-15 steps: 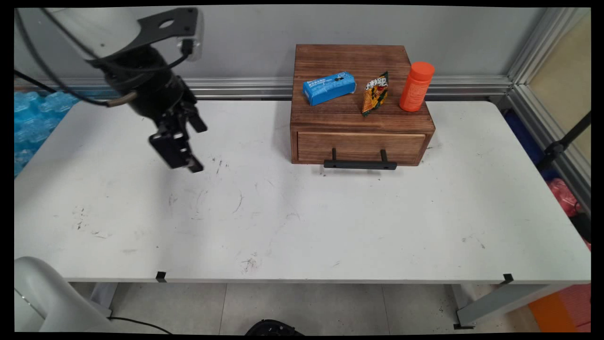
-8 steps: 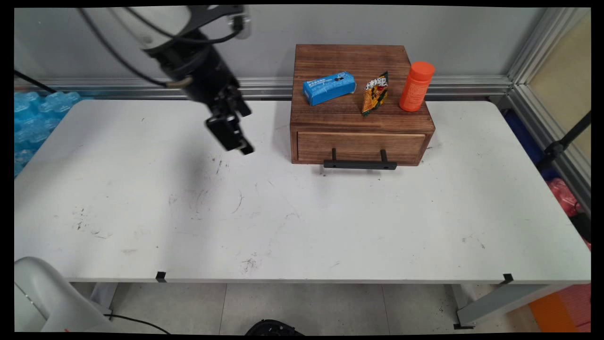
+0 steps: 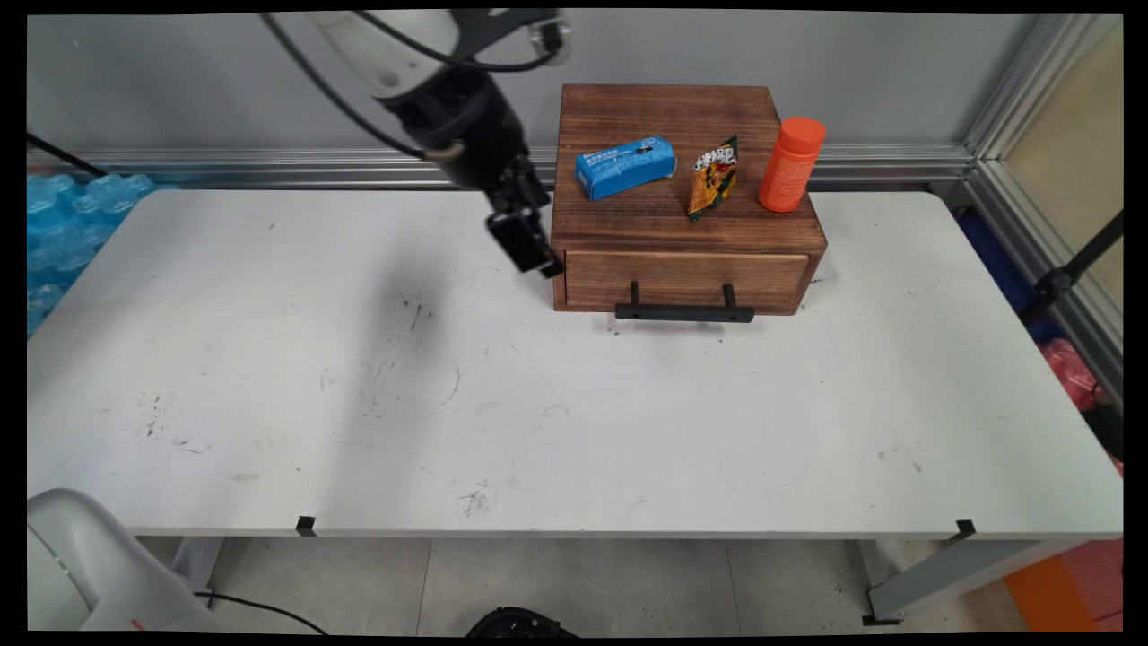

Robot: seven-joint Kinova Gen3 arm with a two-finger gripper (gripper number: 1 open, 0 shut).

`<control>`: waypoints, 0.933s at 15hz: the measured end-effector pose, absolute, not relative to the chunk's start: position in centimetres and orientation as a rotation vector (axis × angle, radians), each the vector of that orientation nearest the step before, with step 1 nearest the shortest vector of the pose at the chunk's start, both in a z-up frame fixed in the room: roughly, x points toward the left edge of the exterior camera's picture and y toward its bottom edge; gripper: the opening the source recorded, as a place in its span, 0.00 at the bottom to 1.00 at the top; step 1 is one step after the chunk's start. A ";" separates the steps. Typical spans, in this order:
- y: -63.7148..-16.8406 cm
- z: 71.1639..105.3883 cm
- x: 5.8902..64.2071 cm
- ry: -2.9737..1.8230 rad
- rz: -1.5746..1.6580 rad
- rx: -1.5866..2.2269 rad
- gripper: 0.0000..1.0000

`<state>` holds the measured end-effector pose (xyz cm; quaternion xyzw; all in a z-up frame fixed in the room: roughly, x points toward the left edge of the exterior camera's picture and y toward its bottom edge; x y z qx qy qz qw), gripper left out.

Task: Open the drawer

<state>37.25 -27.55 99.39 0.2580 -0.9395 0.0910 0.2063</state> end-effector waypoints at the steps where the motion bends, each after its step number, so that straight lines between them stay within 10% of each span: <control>1: -27.9 99.1 36.8 -2.612 0.256 0.719 1.00; 14: -33.9 90.7 29.0 -2.599 0.262 0.677 1.00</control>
